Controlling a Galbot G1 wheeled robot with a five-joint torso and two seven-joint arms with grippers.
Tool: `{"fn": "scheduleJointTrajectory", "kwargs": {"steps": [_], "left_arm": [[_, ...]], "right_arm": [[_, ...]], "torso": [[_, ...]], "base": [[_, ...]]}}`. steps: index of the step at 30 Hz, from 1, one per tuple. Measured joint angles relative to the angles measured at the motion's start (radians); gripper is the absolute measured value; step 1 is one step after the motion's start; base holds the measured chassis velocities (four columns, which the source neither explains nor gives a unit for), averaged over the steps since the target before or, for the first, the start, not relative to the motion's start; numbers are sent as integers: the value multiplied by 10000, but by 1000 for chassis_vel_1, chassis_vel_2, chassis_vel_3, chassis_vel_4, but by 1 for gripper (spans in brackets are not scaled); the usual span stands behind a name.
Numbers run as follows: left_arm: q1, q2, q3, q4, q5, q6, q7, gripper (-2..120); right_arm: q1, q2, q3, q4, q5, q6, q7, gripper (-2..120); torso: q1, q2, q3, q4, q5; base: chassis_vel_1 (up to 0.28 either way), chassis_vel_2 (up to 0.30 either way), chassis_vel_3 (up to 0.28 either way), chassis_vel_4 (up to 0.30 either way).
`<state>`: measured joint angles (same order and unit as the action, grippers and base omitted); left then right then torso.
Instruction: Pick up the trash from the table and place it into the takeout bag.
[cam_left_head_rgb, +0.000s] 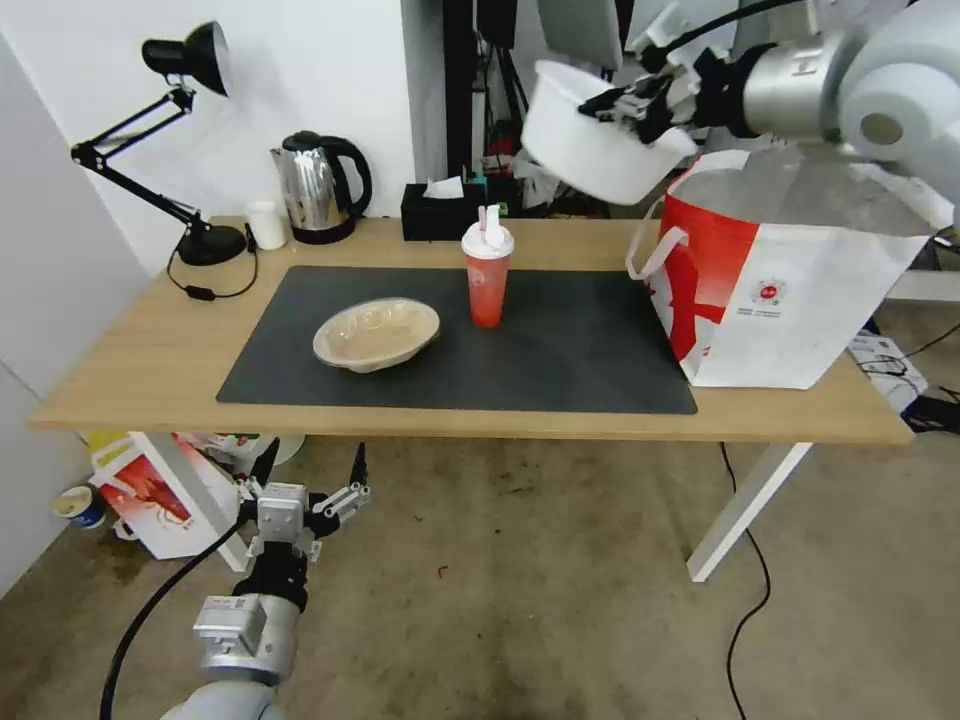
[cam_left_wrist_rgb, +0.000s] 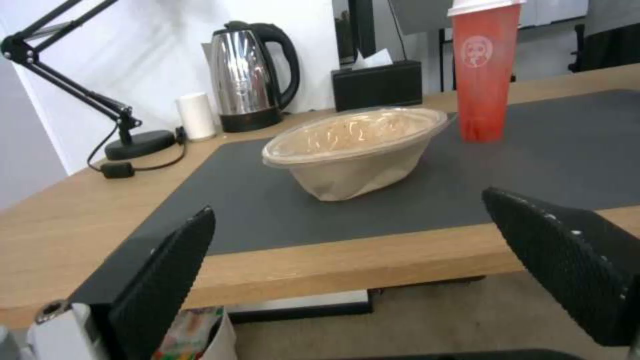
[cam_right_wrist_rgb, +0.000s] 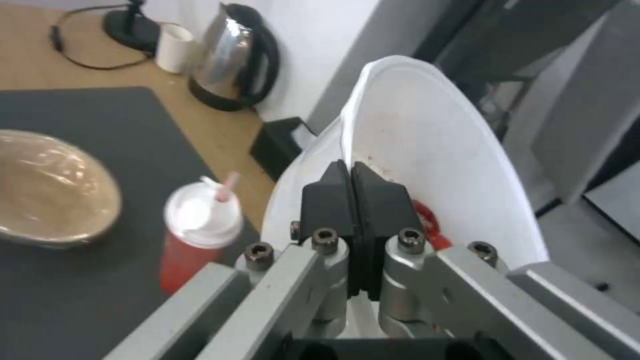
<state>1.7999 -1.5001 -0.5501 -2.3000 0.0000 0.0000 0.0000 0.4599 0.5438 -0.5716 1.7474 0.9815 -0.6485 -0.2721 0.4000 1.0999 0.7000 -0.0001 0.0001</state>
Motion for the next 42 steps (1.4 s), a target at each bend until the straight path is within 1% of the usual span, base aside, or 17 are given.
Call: {"fn": "scheduleJointTrajectory", "kwargs": {"steps": [13, 27, 33, 42], "left_arm": [[0, 0, 0, 0, 0, 0, 0, 100], [0, 0, 0, 0, 0, 0, 0, 100], [0, 0, 1, 0, 0, 0, 0, 100], [0, 0, 1, 0, 0, 0, 0, 100]], "right_arm": [[-110, -365, 224, -1080, -1107, 419, -560, 0], [-954, -709, 966, -2039, -2424, 856, -1221, 0], [-1256, -814, 1203, -2282, -2666, 956, -1371, 0], [-2035, -1216, 1600, -2333, -2995, 1102, -1656, 0]], "torso": [[0, 0, -1, 0, -1], [0, 0, 1, 1, -1], [0, 0, 1, 1, -1], [0, 0, 0, 0, -1]], "base": [[0, 0, 0, 0], [0, 0, 0, 0], [0, 0, 0, 0], [0, 0, 0, 0]]}}
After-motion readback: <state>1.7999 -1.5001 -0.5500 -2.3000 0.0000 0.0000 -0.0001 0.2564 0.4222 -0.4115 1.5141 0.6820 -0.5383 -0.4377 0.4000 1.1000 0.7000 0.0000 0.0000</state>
